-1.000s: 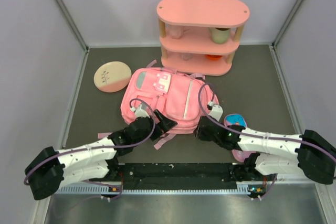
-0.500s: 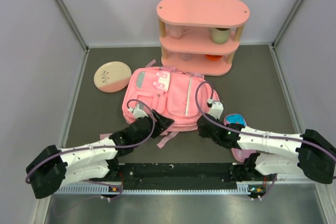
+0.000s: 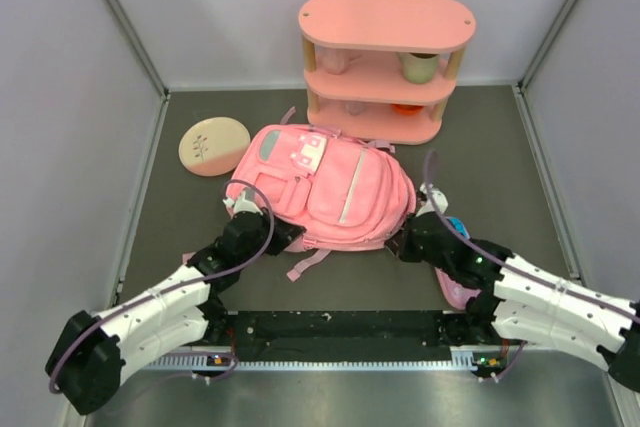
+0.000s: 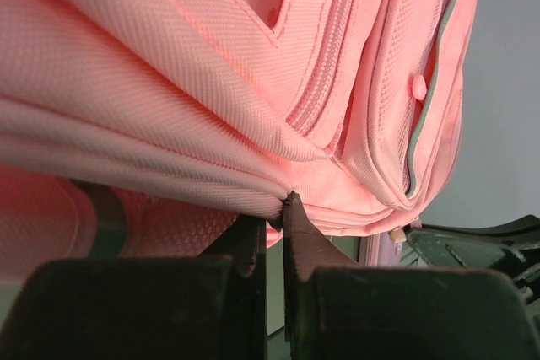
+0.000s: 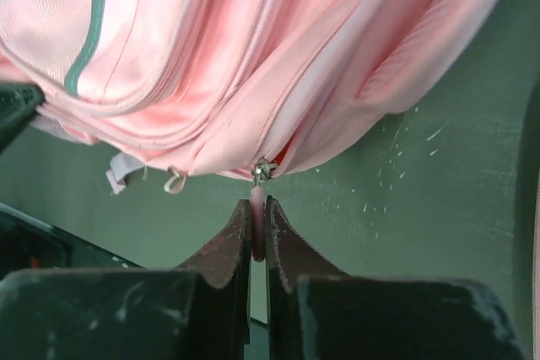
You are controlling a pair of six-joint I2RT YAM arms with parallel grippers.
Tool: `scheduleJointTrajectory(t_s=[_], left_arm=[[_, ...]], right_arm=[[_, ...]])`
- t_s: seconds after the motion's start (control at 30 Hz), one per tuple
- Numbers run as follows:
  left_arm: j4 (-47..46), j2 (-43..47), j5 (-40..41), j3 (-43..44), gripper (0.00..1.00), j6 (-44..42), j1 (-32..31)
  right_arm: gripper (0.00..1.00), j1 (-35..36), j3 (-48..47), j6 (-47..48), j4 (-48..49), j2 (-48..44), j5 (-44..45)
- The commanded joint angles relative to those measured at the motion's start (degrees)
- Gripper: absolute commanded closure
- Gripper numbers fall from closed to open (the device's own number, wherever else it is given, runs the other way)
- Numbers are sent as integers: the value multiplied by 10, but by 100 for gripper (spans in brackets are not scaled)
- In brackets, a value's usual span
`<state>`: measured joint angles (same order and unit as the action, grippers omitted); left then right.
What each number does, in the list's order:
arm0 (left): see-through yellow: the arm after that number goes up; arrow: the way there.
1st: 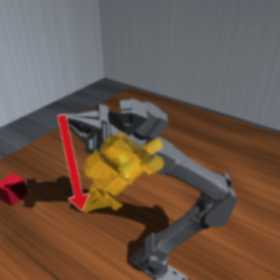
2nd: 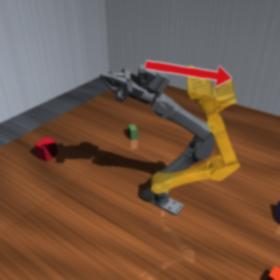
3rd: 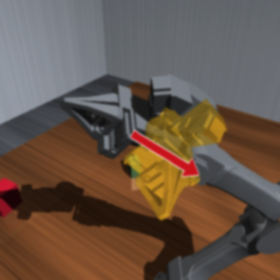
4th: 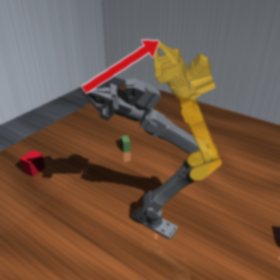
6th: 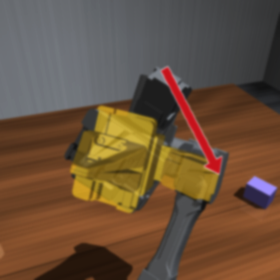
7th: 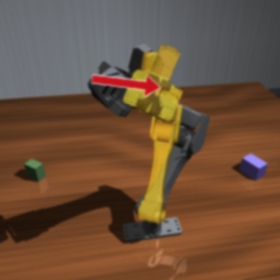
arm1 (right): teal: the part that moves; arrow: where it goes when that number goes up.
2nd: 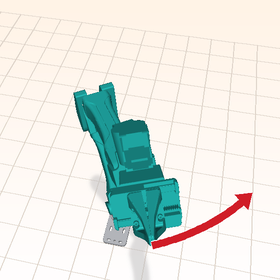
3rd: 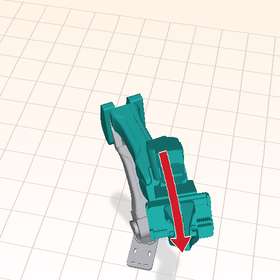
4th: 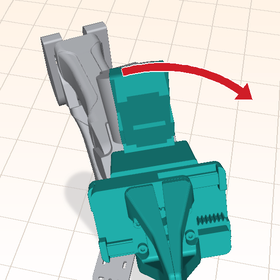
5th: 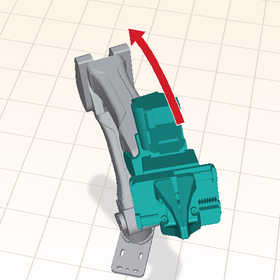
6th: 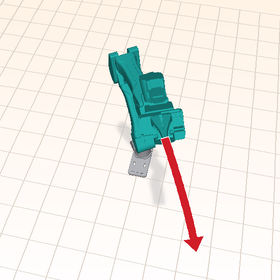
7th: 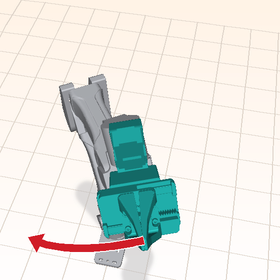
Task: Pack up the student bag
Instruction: Zip the student bag at the center of the board.
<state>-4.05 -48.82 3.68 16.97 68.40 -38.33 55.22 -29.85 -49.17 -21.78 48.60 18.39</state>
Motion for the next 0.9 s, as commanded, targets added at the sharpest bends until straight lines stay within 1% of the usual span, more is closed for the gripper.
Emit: scheduleJointTrajectory(t_s=[0.0,0.03,0.07,0.13,0.27,0.3,0.37,0.4,0.43,0.47,0.5,0.53,0.6,0.63,0.67,0.73,0.77,0.8,0.87], left_arm=[[143,52,88,8,100,-75,36],[153,64,89,4,100,-71,40],[170,88,87,-6,100,-70,47],[188,114,87,-14,100,-64,55],[250,182,92,-14,100,-78,85],[269,191,82,-12,100,-83,93],[272,208,58,-10,100,-100,111],[266,211,42,-10,94,-106,113],[261,213,17,-9,81,-112,113],[257,218,3,-7,65,-114,113],[257,222,-11,-3,35,-114,113],[259,227,-57,2,26,-127,113],[259,246,-77,17,15,-129,112],[279,254,-80,22,9,-132,112],[290,273,-76,37,1,-135,111],[307,294,-70,52,1,-157,110],[308,310,-74,64,1,-165,110],[306,314,-80,73,1,-176,109],[306,300,-102,104,1,-210,105]], right_arm=[[100,-91,39,-34,-5,-90,-78],[100,-108,50,-44,15,-102,-136],[100,-121,62,-71,34,-113,-157],[100,-153,85,-95,63,-140,-198],[100,-187,101,-124,89,-166,-226],[100,-191,102,-124,90,-164,-230],[100,-196,103,-122,109,-153,-252],[100,-196,110,-124,124,-148,-266],[100,-195,116,-128,139,-141,-298],[100,-196,121,-138,171,-129,-312],[100,-195,135,-145,184,-126,-326],[100,-196,142,-152,197,-126,-345],[100,-196,157,-167,200,-140,-350],[100,-196,160,-172,197,-148,-351],[100,-196,163,-177,191,-155,-351],[100,-196,166,-177,171,-175,-351],[100,-196,155,-158,156,-179,-348],[100,-196,145,-138,109,-183,-343],[100,-195,121,-78,71,-187,-320]])
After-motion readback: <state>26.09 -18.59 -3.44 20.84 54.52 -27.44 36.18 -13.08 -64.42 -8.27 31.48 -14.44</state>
